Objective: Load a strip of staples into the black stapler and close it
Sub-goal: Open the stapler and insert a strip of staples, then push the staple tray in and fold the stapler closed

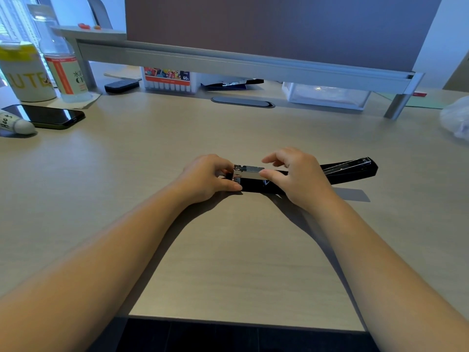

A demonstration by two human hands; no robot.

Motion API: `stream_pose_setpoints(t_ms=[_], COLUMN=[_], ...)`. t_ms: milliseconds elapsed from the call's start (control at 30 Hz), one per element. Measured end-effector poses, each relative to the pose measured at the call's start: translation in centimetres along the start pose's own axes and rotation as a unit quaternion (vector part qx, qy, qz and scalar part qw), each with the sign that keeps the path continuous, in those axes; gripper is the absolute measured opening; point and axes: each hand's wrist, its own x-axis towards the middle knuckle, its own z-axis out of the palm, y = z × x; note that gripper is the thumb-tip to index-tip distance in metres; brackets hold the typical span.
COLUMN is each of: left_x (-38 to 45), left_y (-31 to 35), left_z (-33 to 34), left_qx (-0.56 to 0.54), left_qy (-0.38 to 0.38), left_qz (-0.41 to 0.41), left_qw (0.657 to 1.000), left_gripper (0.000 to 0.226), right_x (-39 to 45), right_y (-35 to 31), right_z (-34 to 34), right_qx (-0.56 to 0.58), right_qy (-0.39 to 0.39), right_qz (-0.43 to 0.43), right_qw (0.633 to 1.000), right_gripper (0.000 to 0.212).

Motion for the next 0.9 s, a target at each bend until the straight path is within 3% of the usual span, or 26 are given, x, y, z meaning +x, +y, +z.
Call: stream_pose_setpoints(t_ms=[233, 600, 733, 900], left_x=[0.1, 0.3, 0.4, 0.7], left_y=[0.0, -0.2, -0.3, -1.4], left_z=[0.2, 0.4, 0.2, -0.8], left_qx=[0.017, 0.039, 0.063, 0.106], left_qy=[0.014, 0.043, 0.047, 0.072], left_qz=[-0.002, -0.015, -0.024, -0.059], left_qw=[1.0, 0.998, 0.997, 0.99], left_gripper=[0.034, 0.036, 0.038, 0.037], right_x=[-0.5, -0.3, -0.4, -0.6], right_y=[0.2, -0.5, -0.1, 1.6], right_z=[0.0, 0.6, 0.5, -0.7], right_qx=[-0.063, -0.053, -0.073, -0.164], right_qy=[-0.015, -0.057, -0.018, 0.108], right_qz=[0.008, -0.008, 0.002, 0.086], right_qw=[0.998, 0.997, 0.997, 0.977], right_gripper=[0.021, 0.028, 0.035, 0.05])
